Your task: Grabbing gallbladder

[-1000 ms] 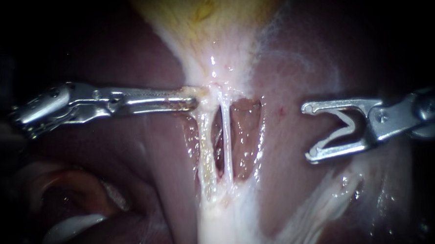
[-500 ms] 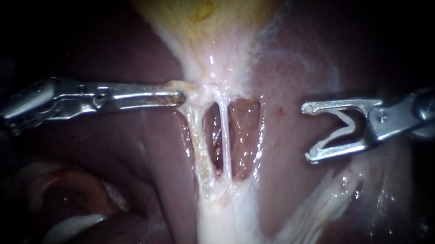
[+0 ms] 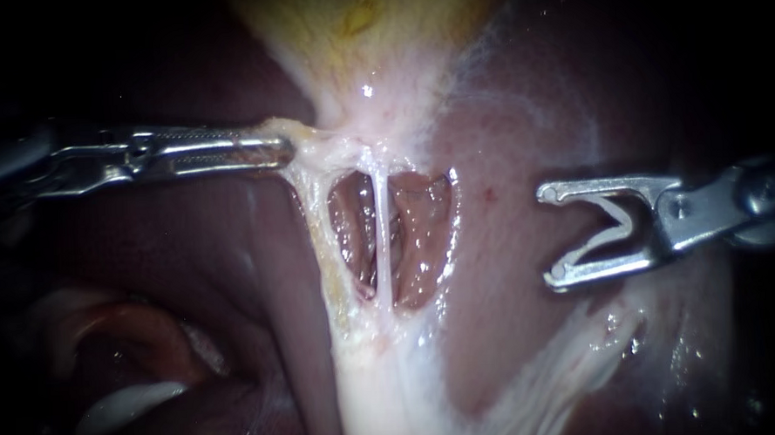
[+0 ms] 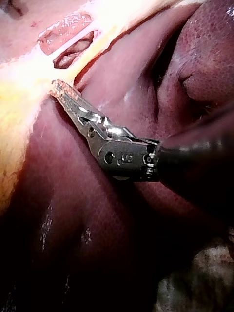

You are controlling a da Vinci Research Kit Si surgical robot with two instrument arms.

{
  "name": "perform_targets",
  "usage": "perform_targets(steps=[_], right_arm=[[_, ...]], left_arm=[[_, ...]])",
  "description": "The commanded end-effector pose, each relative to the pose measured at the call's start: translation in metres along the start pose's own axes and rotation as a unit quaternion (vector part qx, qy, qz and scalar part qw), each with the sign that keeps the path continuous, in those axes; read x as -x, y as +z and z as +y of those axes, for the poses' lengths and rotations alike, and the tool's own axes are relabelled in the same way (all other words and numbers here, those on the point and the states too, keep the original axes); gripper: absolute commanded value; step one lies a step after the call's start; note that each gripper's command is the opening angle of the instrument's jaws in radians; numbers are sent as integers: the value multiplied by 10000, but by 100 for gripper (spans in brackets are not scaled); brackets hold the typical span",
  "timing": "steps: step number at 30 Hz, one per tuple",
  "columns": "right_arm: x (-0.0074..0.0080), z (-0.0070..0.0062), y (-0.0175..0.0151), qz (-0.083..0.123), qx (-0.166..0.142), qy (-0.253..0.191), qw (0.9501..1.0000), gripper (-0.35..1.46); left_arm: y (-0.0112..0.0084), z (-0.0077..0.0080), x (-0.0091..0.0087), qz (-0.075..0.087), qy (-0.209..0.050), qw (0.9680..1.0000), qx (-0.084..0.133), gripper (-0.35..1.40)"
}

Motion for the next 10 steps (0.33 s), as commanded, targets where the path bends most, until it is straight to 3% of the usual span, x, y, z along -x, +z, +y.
perform_targets(steps=[1,10], right_arm=[[0,0,0,-1,0,0,10000,44],[0,0,0,-1,0,0,10000,44]], left_arm=[[0,-1,0,-1,0,10000,10,-35],[1,-2,0,-1,-1,10000,25,-35]])
